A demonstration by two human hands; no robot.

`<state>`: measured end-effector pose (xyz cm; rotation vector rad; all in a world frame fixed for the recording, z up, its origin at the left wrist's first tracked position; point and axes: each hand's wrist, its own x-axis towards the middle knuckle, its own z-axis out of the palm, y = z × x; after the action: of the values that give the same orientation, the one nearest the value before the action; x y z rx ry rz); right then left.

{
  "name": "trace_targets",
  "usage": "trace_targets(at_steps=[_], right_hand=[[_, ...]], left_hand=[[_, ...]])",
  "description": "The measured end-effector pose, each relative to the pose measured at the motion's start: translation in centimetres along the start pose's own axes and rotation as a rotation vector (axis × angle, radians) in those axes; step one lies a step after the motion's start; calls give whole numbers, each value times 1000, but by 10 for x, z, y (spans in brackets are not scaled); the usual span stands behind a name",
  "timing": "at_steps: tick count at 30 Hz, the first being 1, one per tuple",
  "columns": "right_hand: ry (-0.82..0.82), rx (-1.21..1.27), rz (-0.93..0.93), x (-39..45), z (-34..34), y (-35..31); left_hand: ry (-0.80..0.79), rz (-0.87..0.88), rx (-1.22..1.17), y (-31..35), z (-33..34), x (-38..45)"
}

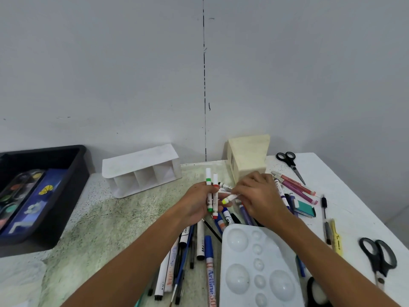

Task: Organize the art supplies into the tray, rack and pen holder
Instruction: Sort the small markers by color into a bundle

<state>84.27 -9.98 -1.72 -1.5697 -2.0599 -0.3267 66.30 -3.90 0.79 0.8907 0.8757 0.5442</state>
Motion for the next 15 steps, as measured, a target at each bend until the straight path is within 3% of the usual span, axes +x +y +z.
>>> trace_targets(at_steps=[6, 15], right_hand=[[163, -23, -96, 4, 7, -7], [406, 234, 153, -7, 5, -2]], left_hand=[[-38, 37, 71, -4, -1, -4], [64, 54, -146, -6, -8, -4]])
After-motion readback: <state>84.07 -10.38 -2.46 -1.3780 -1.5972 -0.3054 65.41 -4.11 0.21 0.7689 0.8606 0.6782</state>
